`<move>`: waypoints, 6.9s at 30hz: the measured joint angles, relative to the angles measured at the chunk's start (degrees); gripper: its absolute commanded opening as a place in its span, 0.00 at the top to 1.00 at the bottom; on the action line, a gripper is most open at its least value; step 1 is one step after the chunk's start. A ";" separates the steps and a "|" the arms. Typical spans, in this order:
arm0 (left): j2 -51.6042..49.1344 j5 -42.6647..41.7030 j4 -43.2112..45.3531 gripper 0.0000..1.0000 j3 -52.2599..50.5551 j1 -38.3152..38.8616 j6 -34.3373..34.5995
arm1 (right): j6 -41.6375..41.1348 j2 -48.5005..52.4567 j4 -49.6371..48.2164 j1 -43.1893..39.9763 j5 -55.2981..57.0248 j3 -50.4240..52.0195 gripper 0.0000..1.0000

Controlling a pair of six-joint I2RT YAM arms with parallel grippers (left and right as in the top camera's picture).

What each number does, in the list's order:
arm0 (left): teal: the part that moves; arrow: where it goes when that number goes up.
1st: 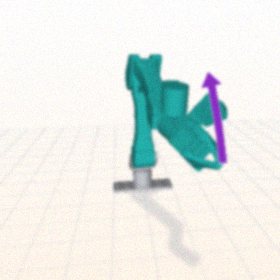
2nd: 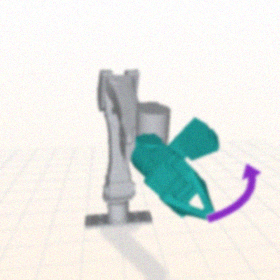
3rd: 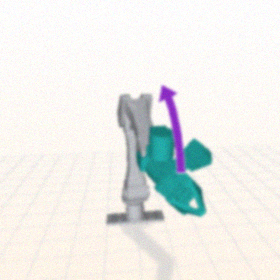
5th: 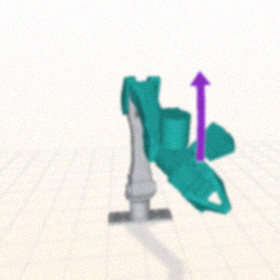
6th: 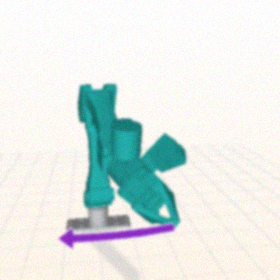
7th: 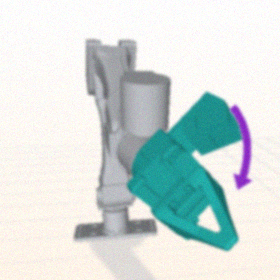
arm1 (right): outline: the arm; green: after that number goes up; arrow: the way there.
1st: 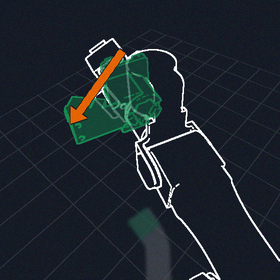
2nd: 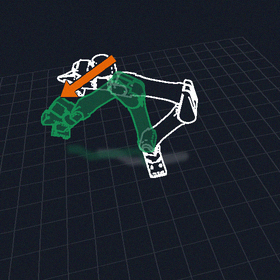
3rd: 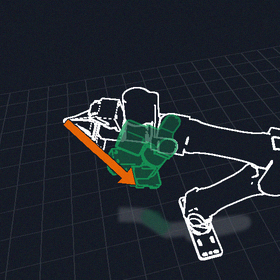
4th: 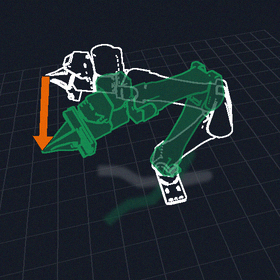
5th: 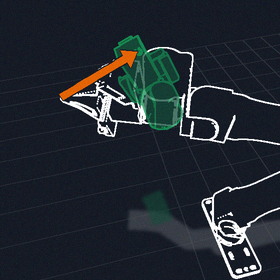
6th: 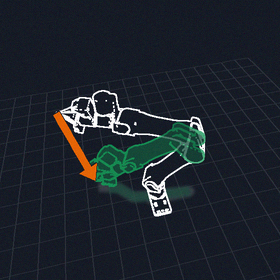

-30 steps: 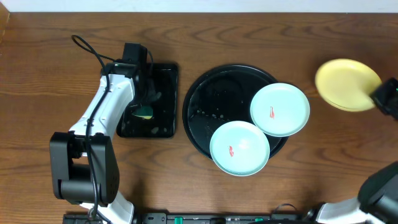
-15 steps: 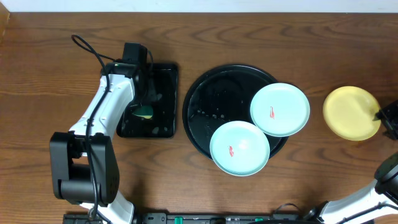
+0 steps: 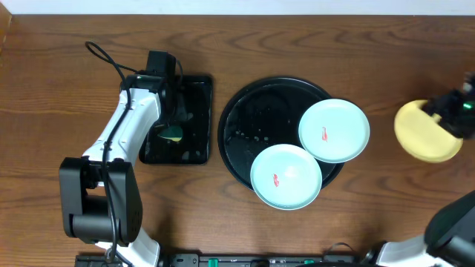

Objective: Clean dirty plates on tray and stack at the side

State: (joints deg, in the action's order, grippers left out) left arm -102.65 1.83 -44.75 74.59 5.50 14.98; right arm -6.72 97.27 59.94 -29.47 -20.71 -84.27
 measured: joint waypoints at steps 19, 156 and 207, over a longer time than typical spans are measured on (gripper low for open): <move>0.00 -0.02 -0.02 0.93 0.00 0.00 0.00 | 2.47 2.01 -15.72 21.57 16.59 17.68 0.70; -4.57 -14.23 45.75 0.93 -1.11 26.88 16.17 | -13.68 8.76 -37.00 41.24 16.85 22.27 0.99; -20.70 -3.32 50.03 0.92 3.98 29.94 17.00 | -13.68 8.85 -35.41 41.29 17.14 22.23 0.99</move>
State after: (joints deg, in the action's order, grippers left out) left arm -123.35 -1.50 5.28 78.56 35.44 31.99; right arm -20.40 106.13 24.53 11.81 -3.57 -62.04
